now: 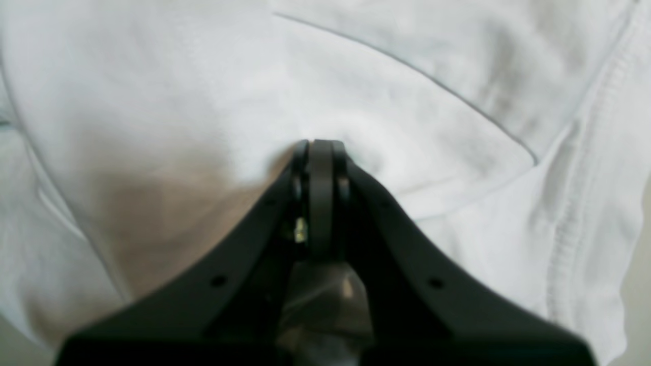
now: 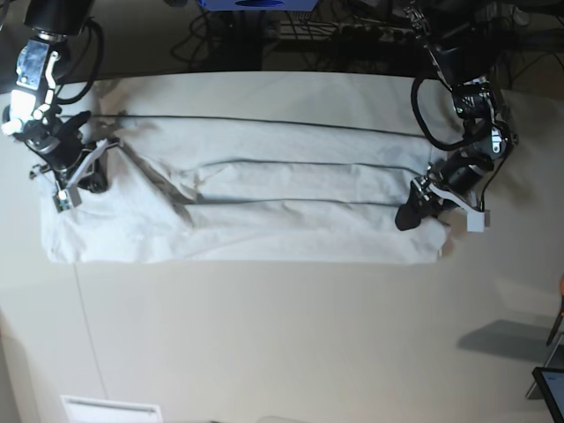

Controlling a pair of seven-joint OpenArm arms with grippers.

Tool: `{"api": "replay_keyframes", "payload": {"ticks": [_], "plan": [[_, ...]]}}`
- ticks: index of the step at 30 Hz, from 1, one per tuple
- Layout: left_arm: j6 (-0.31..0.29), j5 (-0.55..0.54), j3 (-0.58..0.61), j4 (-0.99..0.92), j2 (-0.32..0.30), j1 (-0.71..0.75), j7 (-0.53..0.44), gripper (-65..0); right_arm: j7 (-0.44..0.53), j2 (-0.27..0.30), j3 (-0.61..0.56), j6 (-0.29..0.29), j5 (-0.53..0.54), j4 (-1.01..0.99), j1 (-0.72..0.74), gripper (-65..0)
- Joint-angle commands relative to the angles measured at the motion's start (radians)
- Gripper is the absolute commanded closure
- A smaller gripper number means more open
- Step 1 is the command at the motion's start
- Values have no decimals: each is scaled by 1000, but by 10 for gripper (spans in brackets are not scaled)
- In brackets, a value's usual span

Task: Fold the T-shirt properly
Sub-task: 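Grasp the strip end with the left gripper and fold it toward the middle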

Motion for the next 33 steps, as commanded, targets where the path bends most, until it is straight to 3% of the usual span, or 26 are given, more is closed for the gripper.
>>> {"api": "replay_keyframes", "payload": {"ticks": [1,5,11,15,20,28,33], "plan": [[10,30,-4,1,-7,5,33,-317,-66,9,-5,-4,-54,-7,-7,-7],[10,30,-8,4,-23,5,33,-153,-66,11,-5,-4,-54,-7,-7,-7],[10,30,-8,7,-42,5,26,-126,-66,9,-5,-4,-54,-9,-7,-7],[10,30,2,64,-42,14,-5,0,-66,8,-5,-4,-54,-9,-7,-7],[20,119,16,283,-36,43,-2,0,-66,8,-5,-4,-54,-9,-7,-7],[175,156,216,550,-42,65,6,0,-66,8,-5,-4,-54,-9,-7,-6],[243,156,335,641,-30,42,93,0,-66,8,-5,-4,-54,-4,-7,-6]]}}
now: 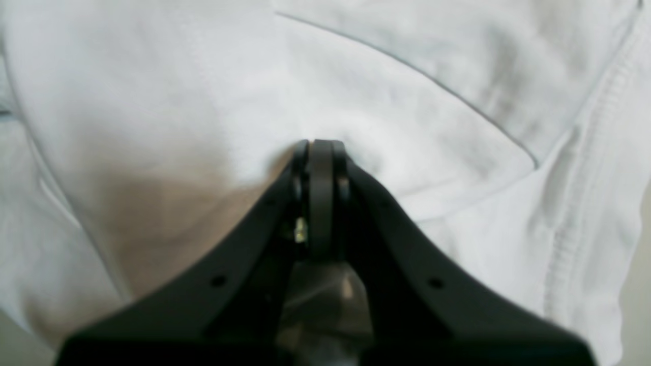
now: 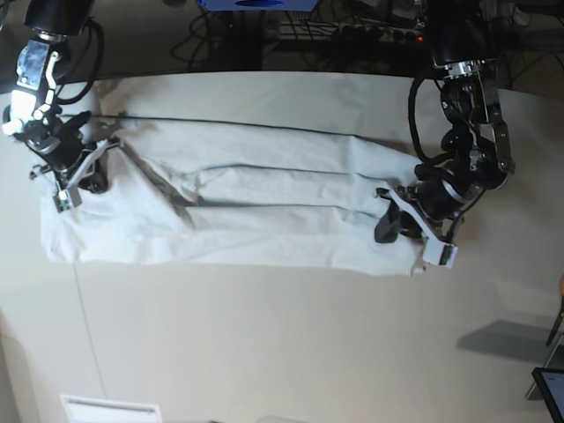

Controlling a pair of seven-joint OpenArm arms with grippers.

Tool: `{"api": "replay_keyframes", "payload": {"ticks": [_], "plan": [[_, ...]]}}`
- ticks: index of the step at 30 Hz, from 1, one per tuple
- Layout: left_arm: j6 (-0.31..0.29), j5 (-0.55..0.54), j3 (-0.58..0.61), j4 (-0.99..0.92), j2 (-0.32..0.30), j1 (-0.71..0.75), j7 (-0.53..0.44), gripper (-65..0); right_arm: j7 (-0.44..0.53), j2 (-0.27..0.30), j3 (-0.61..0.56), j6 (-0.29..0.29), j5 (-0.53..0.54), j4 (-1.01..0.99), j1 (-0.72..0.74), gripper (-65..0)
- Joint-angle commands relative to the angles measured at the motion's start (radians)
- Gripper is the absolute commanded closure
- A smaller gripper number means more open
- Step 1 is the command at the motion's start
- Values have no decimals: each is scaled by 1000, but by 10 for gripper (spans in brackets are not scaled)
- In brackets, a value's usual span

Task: Fold the T-shirt properly
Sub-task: 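Grasp the strip end with the left gripper and fold it toward the middle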

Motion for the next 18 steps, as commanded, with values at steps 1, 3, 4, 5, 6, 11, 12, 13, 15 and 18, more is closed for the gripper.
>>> {"api": "replay_keyframes", "payload": {"ticks": [1,3,4,5,6,11,12,13,15,18], "plan": [[11,-28,20,43,2,-29,-30,0,-71,8,-3,-4,-54,-1,-8,-6],[31,-28,45,63,23,-37,-10,0,-71,8,-3,-4,-54,-1,-8,-6],[33,-28,53,68,37,-37,-2,0,-71,8,-3,-4,-54,0,-8,-6],[33,-28,60,68,56,-45,1,0,-71,8,-3,-4,-54,0,-8,-6],[33,-26,62,68,71,-46,1,0,-71,8,-3,-4,-54,0,-8,-6],[33,-26,96,68,143,-36,1,0,-71,8,-3,-4,-54,0,-8,-6],[34,-26,114,68,151,-34,1,0,-71,8,-3,-4,-54,0,-8,-6],[34,-26,131,66,152,-34,-1,0,-71,8,-3,-4,-54,0,-8,-6],[34,-26,158,65,166,-36,-4,0,-71,8,-3,-4,-54,0,-8,-6],[36,-25,165,63,197,-36,-4,0,-71,8,-3,-4,-54,0,-9,-6]]}}
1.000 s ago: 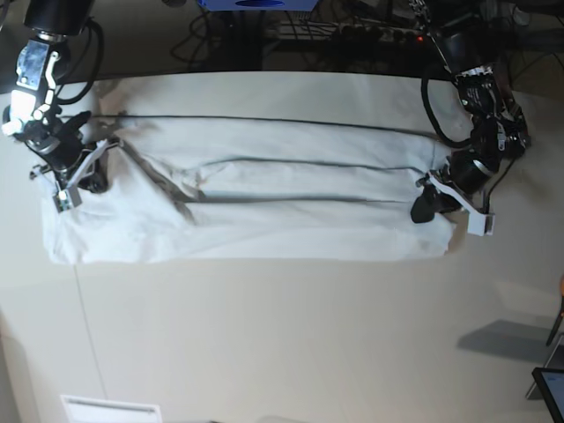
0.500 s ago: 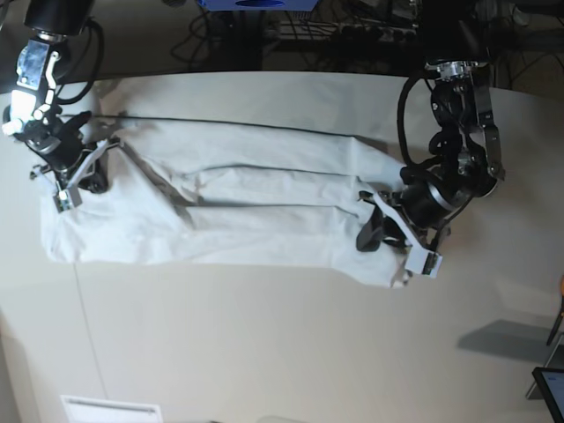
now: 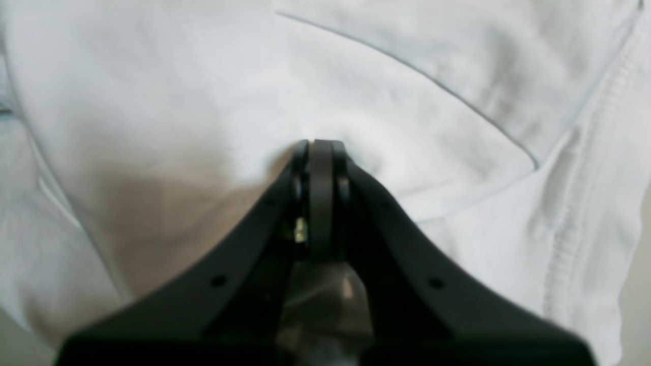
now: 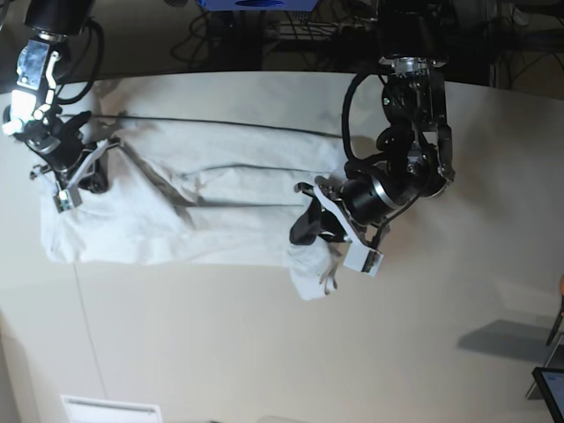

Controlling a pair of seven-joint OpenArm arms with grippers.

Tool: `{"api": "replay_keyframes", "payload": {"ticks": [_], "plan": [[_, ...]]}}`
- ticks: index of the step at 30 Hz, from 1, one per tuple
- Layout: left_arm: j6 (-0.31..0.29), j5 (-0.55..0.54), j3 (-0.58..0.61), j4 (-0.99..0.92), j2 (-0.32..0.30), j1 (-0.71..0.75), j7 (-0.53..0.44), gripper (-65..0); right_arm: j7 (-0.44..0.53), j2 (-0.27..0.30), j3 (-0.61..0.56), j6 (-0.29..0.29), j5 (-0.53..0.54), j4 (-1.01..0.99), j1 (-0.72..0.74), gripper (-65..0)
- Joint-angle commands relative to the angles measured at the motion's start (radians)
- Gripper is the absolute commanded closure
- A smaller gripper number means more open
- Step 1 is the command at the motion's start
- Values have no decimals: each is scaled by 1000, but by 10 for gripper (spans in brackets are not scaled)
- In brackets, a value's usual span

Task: Fold the T-shirt properly
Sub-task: 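Grasp the strip end with the left gripper and fold it toward the middle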

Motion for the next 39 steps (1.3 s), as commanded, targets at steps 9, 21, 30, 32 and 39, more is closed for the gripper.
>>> {"api": "replay_keyframes", "payload": {"ticks": [9,21,30,32,39], "plan": [[59,-21,11,-83,55,-22,-28,0,-70,8,-3,-4,-54,-3,-8,-6],[62,-21,82,-93,55,-28,-28,0,-70,8,-3,-4,-54,-3,-8,-7],[58,-30,82,-93,58,-27,-28,-84,-70,8,-3,-4,-54,-3,-8,-9],[55,-30,82,-93,66,-24,-28,-156,-70,8,-3,-4,-54,-3,-8,-10],[-142,-32,83,-111,124,-21,-21,-223,-70,8,-3,-5,-55,-3,-8,-10]]}}
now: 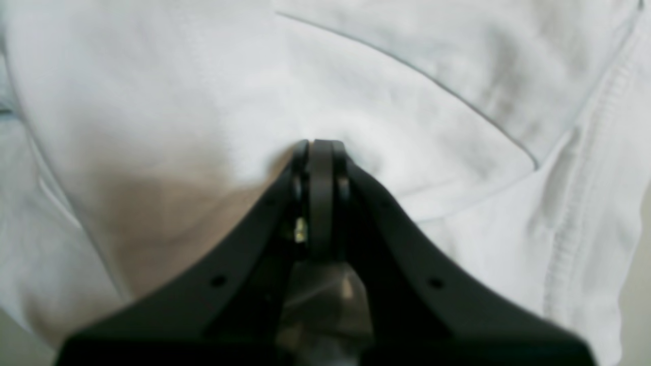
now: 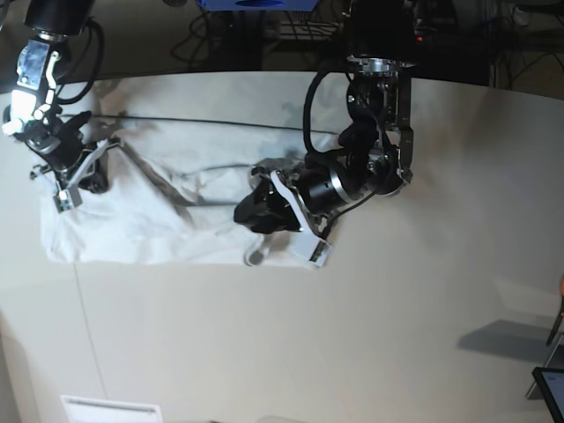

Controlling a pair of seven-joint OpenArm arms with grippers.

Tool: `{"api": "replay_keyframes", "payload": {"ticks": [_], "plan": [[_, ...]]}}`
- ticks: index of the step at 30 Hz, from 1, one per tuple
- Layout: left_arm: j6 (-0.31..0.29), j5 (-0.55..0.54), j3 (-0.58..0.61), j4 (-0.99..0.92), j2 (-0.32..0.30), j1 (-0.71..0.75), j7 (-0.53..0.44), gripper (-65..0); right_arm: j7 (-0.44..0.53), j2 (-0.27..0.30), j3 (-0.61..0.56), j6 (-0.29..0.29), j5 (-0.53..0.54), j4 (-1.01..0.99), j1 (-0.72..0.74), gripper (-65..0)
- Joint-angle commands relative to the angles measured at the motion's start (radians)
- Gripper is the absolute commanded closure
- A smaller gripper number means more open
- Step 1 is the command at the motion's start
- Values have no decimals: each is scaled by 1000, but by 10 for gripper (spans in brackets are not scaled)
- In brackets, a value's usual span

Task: Fold the T-shirt properly
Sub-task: 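Grasp the strip end with the left gripper and fold it toward the middle, then grasp the opposite strip end with the right gripper and fold it over the middle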

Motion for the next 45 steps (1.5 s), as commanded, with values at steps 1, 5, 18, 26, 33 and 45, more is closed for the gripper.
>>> {"api": "replay_keyframes", "payload": {"ticks": [1,5,18,26,33,45], "plan": [[-21,-22,3,-4,20,-18,-15,-223,-70,8,-3,-5,-55,-4,-9,-10],[-111,-22,3,-59,50,-21,-15,-223,-70,8,-1,-5,-55,-3,-9,-10],[54,-13,-163,214,-187,-3,-20,-39,-70,7,1,-5,-55,83,-9,-10],[125,-12,-310,216,-347,92,-21,0,-69,5,2,-5,-52,212,-30,-12],[132,-12,-459,220,-448,201,-21,0,-70,-21,1,-5,-52,290,-29,-132],[96,415,-508,240,-404,312,-56,0,-259,-55,-223,55,-50,439,72,-321]]}}
